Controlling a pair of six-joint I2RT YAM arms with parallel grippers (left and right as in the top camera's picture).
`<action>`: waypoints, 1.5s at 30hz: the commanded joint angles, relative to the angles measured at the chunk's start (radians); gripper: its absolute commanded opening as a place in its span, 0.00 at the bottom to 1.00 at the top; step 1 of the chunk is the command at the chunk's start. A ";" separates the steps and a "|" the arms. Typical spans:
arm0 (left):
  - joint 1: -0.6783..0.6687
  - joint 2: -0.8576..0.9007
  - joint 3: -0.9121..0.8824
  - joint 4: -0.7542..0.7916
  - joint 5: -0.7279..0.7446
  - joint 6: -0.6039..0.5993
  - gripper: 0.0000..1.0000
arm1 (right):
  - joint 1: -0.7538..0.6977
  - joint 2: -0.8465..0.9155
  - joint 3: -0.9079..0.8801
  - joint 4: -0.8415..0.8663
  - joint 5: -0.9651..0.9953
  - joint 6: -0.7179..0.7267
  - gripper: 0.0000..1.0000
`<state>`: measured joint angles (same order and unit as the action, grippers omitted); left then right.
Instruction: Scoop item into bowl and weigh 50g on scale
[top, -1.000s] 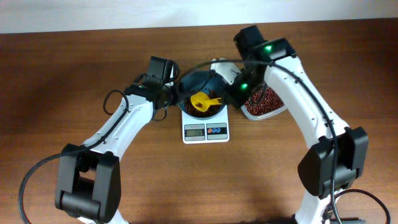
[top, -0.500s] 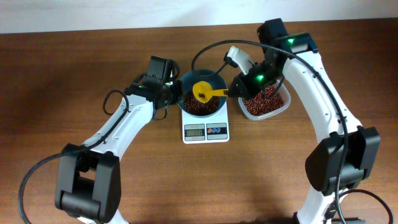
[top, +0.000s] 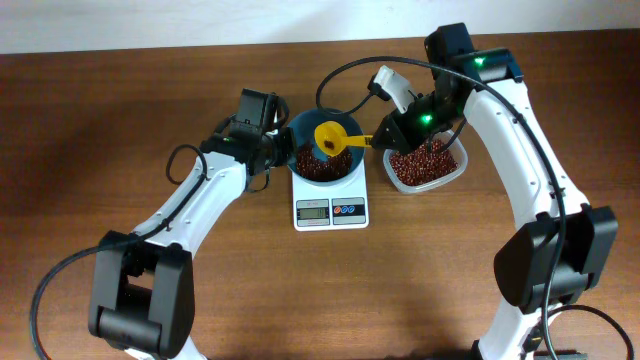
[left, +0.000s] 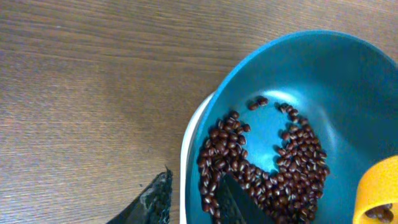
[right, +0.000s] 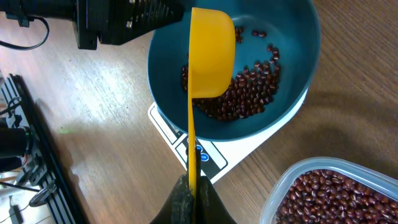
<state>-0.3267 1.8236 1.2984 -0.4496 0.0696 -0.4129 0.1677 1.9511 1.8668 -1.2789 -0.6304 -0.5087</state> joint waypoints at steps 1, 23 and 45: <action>0.000 0.007 0.014 -0.008 0.024 -0.002 0.32 | -0.005 -0.037 0.021 0.004 -0.024 -0.008 0.04; 0.000 0.007 0.018 -0.034 0.065 -0.002 0.47 | -0.006 -0.037 0.021 0.011 -0.024 -0.008 0.04; 0.187 0.007 0.286 -0.064 0.229 0.444 0.99 | -0.006 -0.038 0.052 -0.024 0.010 -0.012 0.04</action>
<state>-0.1905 1.8236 1.5360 -0.5186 0.0902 -0.2642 0.1677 1.9507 1.8946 -1.2984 -0.6296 -0.5091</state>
